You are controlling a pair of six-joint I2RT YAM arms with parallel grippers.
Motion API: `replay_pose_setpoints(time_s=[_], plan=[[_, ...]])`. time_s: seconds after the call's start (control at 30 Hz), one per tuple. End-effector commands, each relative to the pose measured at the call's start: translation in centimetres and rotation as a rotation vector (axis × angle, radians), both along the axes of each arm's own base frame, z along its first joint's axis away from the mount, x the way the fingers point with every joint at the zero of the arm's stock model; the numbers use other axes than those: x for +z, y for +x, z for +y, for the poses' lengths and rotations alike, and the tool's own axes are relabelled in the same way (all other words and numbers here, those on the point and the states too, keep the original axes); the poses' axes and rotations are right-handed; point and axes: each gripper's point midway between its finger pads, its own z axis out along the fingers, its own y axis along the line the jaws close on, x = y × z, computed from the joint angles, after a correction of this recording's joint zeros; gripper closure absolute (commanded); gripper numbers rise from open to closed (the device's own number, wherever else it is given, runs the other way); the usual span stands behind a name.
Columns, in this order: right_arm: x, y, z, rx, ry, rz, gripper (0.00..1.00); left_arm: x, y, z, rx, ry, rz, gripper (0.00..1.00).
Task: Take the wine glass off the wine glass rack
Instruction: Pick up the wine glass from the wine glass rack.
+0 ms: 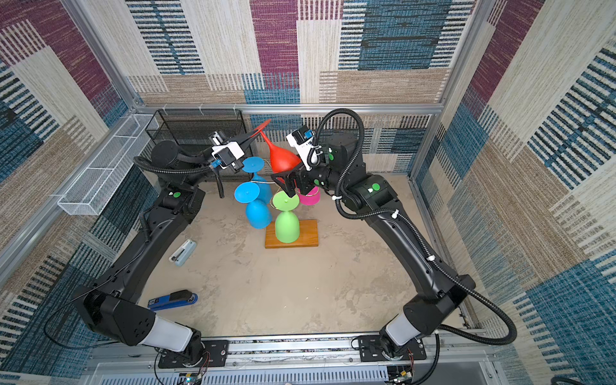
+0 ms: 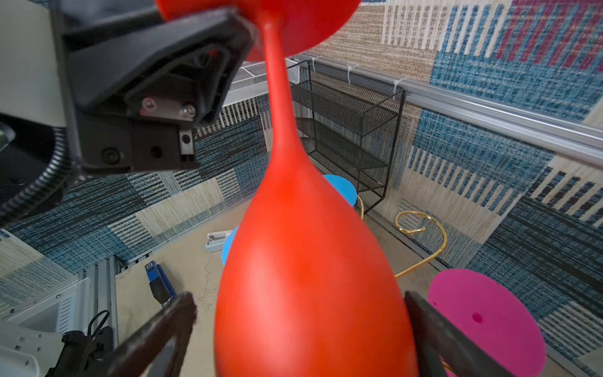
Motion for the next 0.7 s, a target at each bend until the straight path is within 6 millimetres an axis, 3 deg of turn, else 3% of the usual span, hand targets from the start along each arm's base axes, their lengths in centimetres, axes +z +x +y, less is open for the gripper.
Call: replay_pose_setpoints(time_s=[0.0,0.17,0.4,0.53,0.67], plan=[[3.6,-1.1,-0.8,-0.005,0.103,-0.117,0.01,1.6,0.5,1.8,0.054,-0.112,0.036,1.00],[5.8,-3.1,-3.2,-0.056,0.176,-0.227,0.01,1.4,1.9,3.9,0.128,-0.234,0.184,1.00],[5.1,-4.6,-5.7,-0.058,0.240,-0.237,0.00,0.0,2.7,6.5,0.178,-0.413,0.417,1.00],[4.4,-4.0,-6.8,-0.039,0.280,-0.203,0.10,-0.9,2.5,6.9,0.147,-0.465,0.526,1.00],[4.2,-3.5,-6.0,0.008,0.296,-0.179,0.21,-1.8,2.3,7.0,0.122,-0.498,0.581,1.00]])
